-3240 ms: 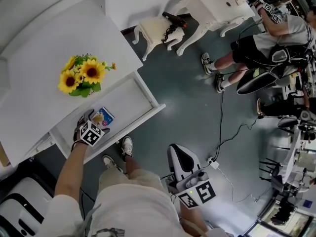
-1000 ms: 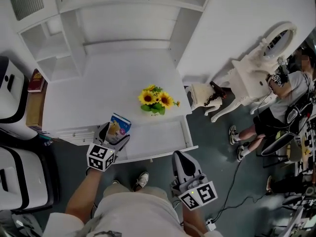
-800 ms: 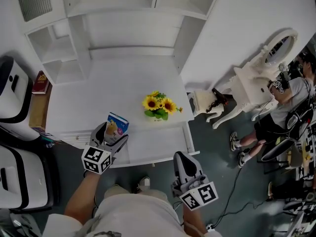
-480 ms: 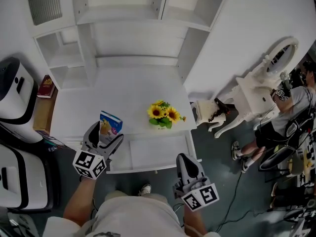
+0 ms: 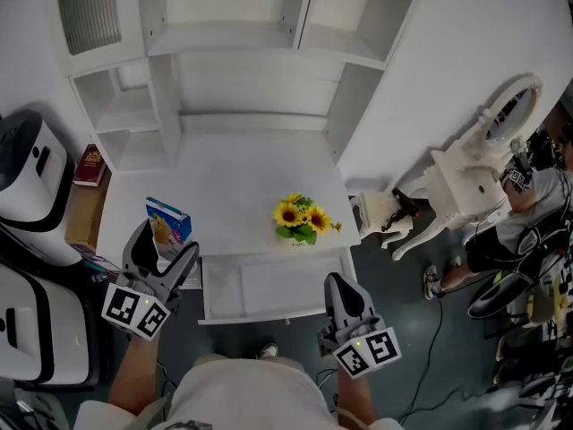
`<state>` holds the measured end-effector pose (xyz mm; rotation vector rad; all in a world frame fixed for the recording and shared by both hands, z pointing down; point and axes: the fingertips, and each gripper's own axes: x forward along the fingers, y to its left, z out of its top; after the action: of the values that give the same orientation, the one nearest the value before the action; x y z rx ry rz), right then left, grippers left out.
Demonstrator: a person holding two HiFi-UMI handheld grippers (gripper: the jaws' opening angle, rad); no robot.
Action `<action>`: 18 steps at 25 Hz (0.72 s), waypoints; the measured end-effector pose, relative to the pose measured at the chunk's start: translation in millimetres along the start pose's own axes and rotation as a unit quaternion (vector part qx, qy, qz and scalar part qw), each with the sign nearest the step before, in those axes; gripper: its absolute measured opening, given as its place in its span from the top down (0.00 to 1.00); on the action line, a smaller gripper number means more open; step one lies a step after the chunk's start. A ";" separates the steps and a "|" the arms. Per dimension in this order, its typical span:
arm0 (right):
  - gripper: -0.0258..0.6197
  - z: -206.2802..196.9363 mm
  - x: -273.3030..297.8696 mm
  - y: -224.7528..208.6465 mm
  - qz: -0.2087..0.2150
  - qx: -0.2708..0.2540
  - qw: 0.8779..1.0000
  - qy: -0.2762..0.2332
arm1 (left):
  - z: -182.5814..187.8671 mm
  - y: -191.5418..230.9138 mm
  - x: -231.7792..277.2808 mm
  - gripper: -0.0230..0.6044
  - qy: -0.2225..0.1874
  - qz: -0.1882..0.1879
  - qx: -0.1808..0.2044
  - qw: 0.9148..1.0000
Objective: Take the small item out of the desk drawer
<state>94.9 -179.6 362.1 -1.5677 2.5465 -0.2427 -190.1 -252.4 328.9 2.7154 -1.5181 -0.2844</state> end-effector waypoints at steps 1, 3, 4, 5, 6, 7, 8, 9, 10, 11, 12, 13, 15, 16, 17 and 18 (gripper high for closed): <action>0.94 0.8 1.8 0.6 0.000 0.000 1.000 0.000 | 7.1 1.0 -2.5 0.28 -0.007 0.001 0.000 1.000; 0.94 1.9 5.2 2.2 0.002 0.000 1.000 0.001 | 20.7 3.7 -7.8 0.28 -0.022 0.005 -0.003 1.000; 0.94 2.2 6.8 2.9 0.003 -0.001 1.000 0.002 | 27.2 5.4 -10.8 0.28 -0.030 0.008 -0.005 1.000; 0.94 2.3 8.3 3.5 0.003 -0.001 1.000 0.003 | 33.3 7.4 -14.2 0.28 -0.037 0.011 -0.007 0.999; 0.94 2.4 9.8 3.9 0.003 -0.002 1.000 0.004 | 38.7 9.6 -17.8 0.28 -0.044 0.015 -0.007 0.999; 0.94 2.4 11.0 3.8 0.003 -0.002 1.000 0.004 | 43.0 12.0 -21.3 0.28 -0.049 0.019 -0.006 0.999; 0.94 2.4 12.0 3.1 0.002 -0.001 1.000 0.004 | 45.9 14.2 -24.4 0.28 -0.053 0.022 -0.005 0.998; 0.94 2.6 12.9 1.6 0.001 -0.001 1.000 0.003 | 48.0 16.2 -26.9 0.28 -0.057 0.025 -0.005 0.998; 0.94 3.0 13.7 -0.1 -0.001 -0.001 1.000 0.002 | 49.5 18.1 -29.4 0.28 -0.060 0.029 -0.005 0.998; 0.94 3.7 14.6 -1.5 -0.001 -0.001 1.000 0.002 | 51.0 20.1 -32.3 0.28 -0.063 0.033 -0.006 0.997; 0.94 4.5 15.6 -2.1 -0.002 -0.002 1.000 0.001 | 53.0 22.4 -36.1 0.28 -0.066 0.038 -0.007 0.997; 0.94 5.4 16.5 -1.9 -0.002 -0.003 1.000 0.000 | 55.4 24.8 -40.7 0.28 -0.069 0.042 -0.008 0.997; 0.94 7.1 17.5 -1.1 -0.003 -0.005 1.000 -0.001 | 60.3 28.8 -50.4 0.28 -0.075 0.050 -0.008 0.996; 0.94 7.8 17.5 -1.2 -0.004 -0.006 1.000 -0.002 | 62.5 30.3 -54.9 0.28 -0.078 0.054 -0.007 0.995; 0.94 8.2 17.5 -1.8 -0.005 -0.006 1.000 -0.002 | 64.3 31.6 -59.1 0.28 -0.080 0.059 -0.005 0.995; 0.94 8.3 17.5 -2.4 -0.006 -0.007 1.000 -0.002 | 65.6 32.9 -63.1 0.28 -0.082 0.063 -0.004 0.995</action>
<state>90.9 -196.8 353.9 -1.5874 2.5416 -0.2244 -261.0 -211.5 277.2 2.6335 -1.7147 -0.5196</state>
